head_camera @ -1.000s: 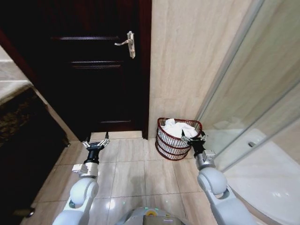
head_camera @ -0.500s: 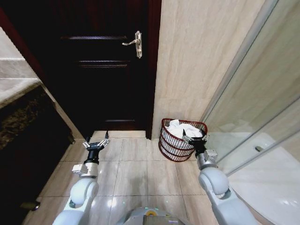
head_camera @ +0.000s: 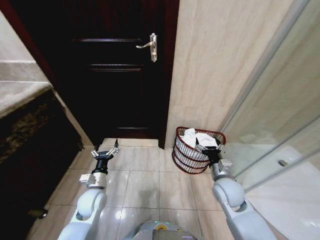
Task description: Discard the used towel into the hamper.
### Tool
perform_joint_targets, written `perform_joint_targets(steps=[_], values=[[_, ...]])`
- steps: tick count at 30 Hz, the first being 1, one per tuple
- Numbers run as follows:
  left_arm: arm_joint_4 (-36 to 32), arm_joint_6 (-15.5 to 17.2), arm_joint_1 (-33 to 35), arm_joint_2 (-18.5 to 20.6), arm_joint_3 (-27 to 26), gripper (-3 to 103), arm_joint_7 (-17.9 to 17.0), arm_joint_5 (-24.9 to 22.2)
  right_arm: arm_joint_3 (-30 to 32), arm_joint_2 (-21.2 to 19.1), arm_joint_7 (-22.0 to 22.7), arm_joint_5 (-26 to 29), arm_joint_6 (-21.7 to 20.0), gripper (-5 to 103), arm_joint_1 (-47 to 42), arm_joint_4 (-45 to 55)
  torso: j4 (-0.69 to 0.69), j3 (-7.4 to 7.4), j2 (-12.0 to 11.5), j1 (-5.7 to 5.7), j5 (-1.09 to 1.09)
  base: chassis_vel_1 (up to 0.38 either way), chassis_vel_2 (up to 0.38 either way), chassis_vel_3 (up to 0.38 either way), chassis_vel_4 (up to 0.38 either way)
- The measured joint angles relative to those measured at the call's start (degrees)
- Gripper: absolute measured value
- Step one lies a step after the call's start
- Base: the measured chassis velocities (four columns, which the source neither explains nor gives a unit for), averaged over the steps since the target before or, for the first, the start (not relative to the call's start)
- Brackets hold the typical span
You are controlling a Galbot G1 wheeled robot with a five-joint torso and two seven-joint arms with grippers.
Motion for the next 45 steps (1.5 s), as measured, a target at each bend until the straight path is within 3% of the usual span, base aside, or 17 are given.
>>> perform_joint_targets(steps=[12, 18, 24, 27, 34, 38, 40, 45], values=[[-0.2, 1.6, -0.9, 0.1, 0.3, 100, 0.0, 0.6, 1.1, 0.2, 0.1, 0.1, 0.6, 100, 0.0, -0.4, -0.01, 0.21, 0.3, 0.11, 0.01, 0.0, 0.0, 0.0, 0.0], [-0.3, 1.9, -1.4, 0.2, 0.8, 100, 0.1, 0.8, 1.6, 0.5, 0.6, -0.1, 0.8, 100, 0.5, -0.5, -0.02, 1.07, 1.7, 0.61, 0.0, 0.0, 0.0, 0.0, 0.0], [-1.0, 3.1, -1.4, 0.6, 0.7, 100, 0.5, 0.9, 3.8, 1.5, 5.0, -1.8, 0.5, 100, 0.4, -0.6, -0.02, 2.27, 3.4, 1.15, 0.01, 0.0, 0.0, 0.0, 0.0], [-1.5, 4.4, -1.3, 0.8, 0.5, 100, 0.7, 1.2, 6.1, 2.0, 5.1, -3.5, 0.9, 100, -0.4, -0.6, -0.01, 2.7, 4.1, 1.43, 0.01, 0.0, 0.0, 0.0, 0.0], [-2.7, 6.9, -1.7, 1.5, 0.3, 100, 0.7, 1.3, 12.5, 3.1, 0.3, -3.5, 1.7, 100, -4.1, 1.9, -0.02, 3.6, 5.6, 2.01, 0.01, 0.0, 0.0, 0.0, 0.0], [-4.8, 9.9, -2.3, 2.1, 0.2, 100, 0.4, 1.1, 15.6, 4.5, -3.5, -0.5, 1.5, 100, -8.2, 6.9, -0.02, 4.3, 6.7, 2.35, 0.01, 0.0, 0.0, 0.0, 0.0], [-6.9, 13.2, -3.0, 2.4, 0.2, 100, -0.5, 1.3, 17.8, 6.1, -6.5, 0.4, 0.5, 100, -10.8, 10.4, -0.02, 4.78, 7.4, 2.58, 0.0, 0.0, 0.0, 0.0, 0.0], [-8.9, 16.0, -4.1, 2.7, 0.4, 100, -1.2, 1.3, 20.9, 8.7, -9.8, 0.9, -0.1, 100, -12.7, 12.9, -0.02, 5.4, 8.4, 2.93, 0.01, 0.0, 0.0, 0.0, 0.0]])
